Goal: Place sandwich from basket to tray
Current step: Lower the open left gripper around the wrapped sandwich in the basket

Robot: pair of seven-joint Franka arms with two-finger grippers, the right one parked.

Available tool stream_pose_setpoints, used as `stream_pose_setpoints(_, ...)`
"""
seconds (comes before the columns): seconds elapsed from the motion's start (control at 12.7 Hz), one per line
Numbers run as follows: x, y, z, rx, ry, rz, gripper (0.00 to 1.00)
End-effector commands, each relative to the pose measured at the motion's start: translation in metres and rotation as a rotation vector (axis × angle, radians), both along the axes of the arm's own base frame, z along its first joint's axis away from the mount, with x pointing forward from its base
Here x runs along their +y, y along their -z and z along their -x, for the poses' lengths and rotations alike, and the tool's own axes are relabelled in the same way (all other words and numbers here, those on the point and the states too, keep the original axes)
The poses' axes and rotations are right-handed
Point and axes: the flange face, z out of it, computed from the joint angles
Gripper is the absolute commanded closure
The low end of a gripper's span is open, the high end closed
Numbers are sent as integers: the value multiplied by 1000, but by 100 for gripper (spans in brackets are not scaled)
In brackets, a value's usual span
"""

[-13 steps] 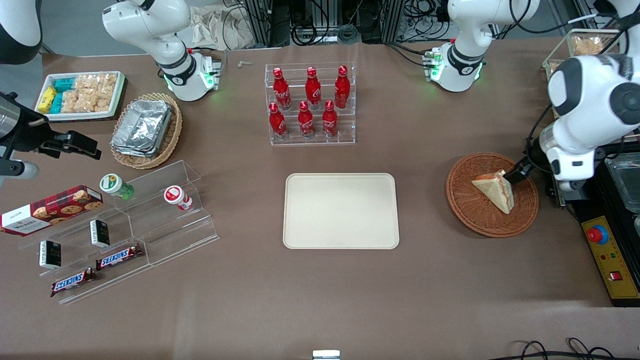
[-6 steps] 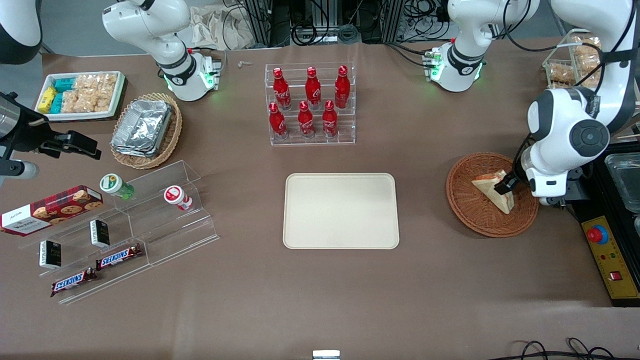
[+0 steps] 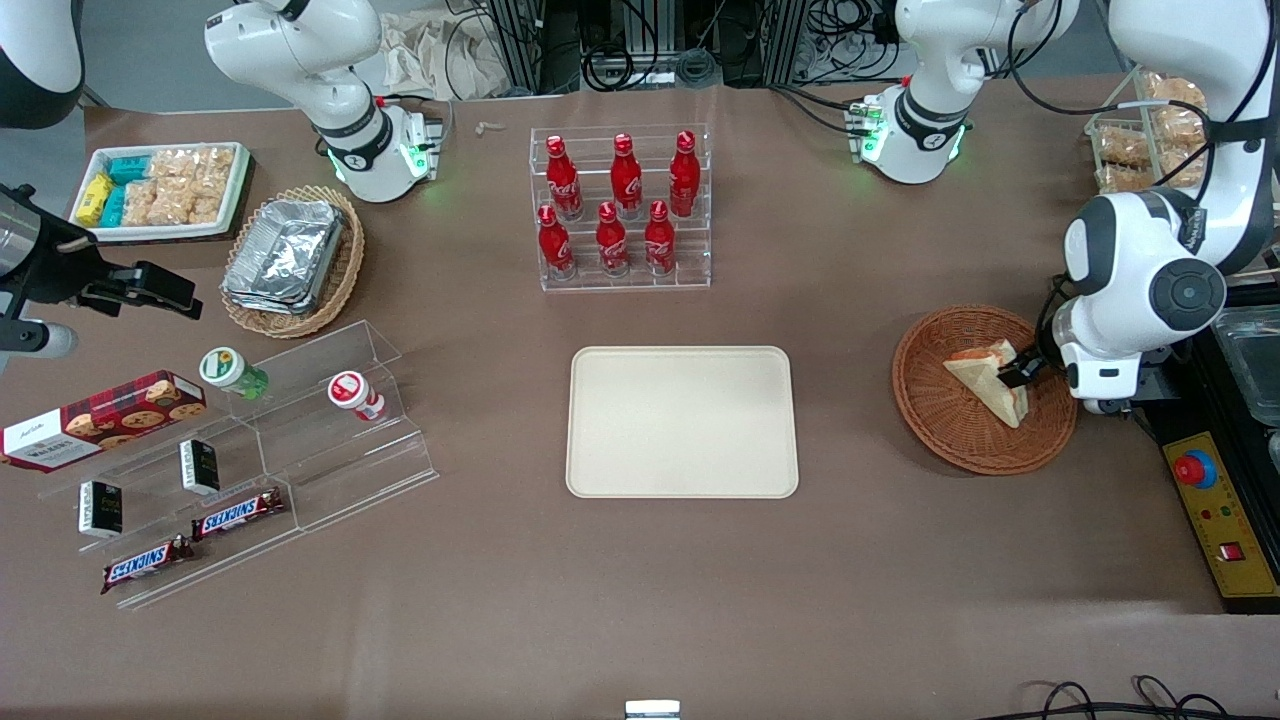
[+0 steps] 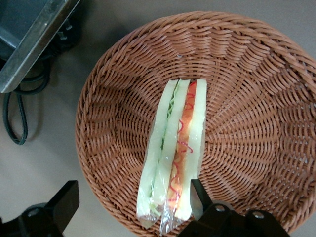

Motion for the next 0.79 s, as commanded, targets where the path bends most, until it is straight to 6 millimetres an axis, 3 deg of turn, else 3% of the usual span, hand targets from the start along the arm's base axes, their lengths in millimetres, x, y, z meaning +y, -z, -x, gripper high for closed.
stream_pose_setpoints(0.0,-1,19,3,-22,25,-9,0)
stream_pose_setpoints(0.31,-1,29,4,-9,14,1,0)
stream_pose_setpoints(0.71,-4,61,3,6,-12,23,0)
